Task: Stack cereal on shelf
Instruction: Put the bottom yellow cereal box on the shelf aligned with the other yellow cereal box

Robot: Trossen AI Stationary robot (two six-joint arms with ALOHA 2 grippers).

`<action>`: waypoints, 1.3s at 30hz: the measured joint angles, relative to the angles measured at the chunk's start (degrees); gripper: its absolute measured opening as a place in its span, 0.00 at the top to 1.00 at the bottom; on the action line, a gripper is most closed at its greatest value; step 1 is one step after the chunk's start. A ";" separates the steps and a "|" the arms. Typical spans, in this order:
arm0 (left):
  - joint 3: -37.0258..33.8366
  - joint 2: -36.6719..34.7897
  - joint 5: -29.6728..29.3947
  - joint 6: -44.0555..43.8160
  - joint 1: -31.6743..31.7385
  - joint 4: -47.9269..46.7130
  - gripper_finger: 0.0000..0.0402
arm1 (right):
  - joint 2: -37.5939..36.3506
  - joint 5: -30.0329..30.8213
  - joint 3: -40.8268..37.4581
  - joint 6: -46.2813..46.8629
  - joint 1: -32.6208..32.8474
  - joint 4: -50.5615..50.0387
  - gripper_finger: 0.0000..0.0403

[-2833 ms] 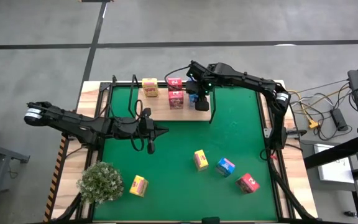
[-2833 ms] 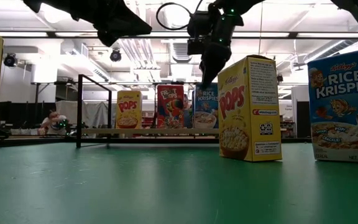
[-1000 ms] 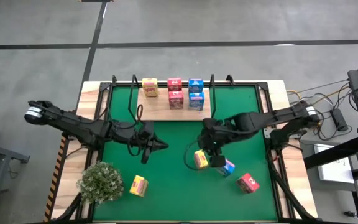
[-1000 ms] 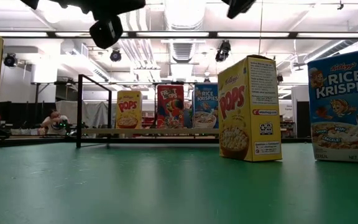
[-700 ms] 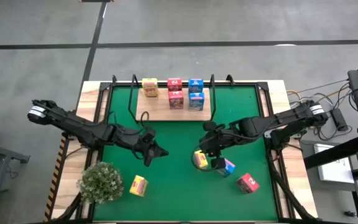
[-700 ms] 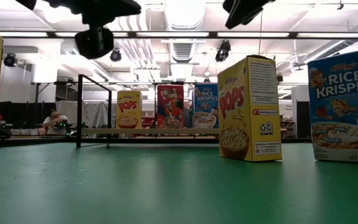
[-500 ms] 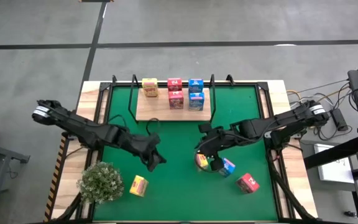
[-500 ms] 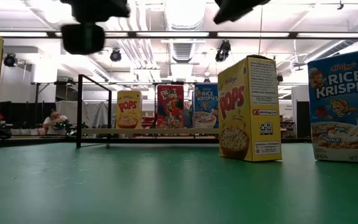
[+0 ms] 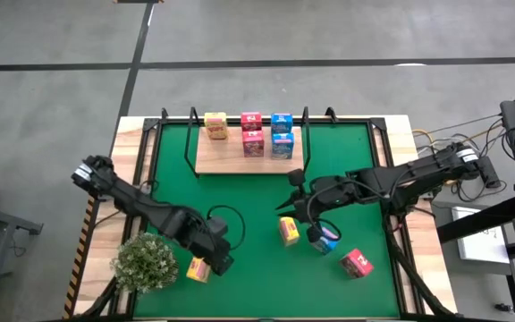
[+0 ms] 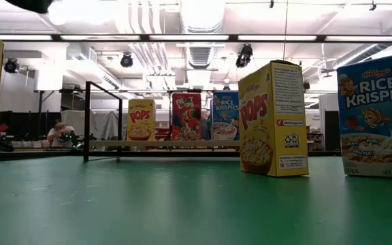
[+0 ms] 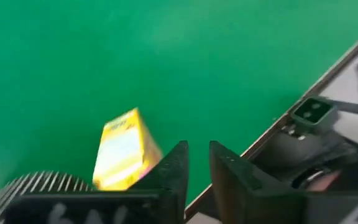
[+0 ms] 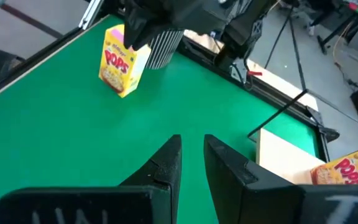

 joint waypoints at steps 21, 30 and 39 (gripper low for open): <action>2.04 4.54 -5.14 -14.49 -8.21 -10.43 0.45 | -0.42 -0.08 -6.15 1.21 0.00 7.46 0.85; 2.02 7.39 -5.26 -14.24 -9.11 -11.56 0.47 | -0.42 -0.08 -6.15 1.69 0.00 7.39 0.85; 2.02 8.57 -5.35 -14.07 -9.06 -11.83 0.47 | -0.42 -0.10 -6.53 3.12 0.00 7.27 0.85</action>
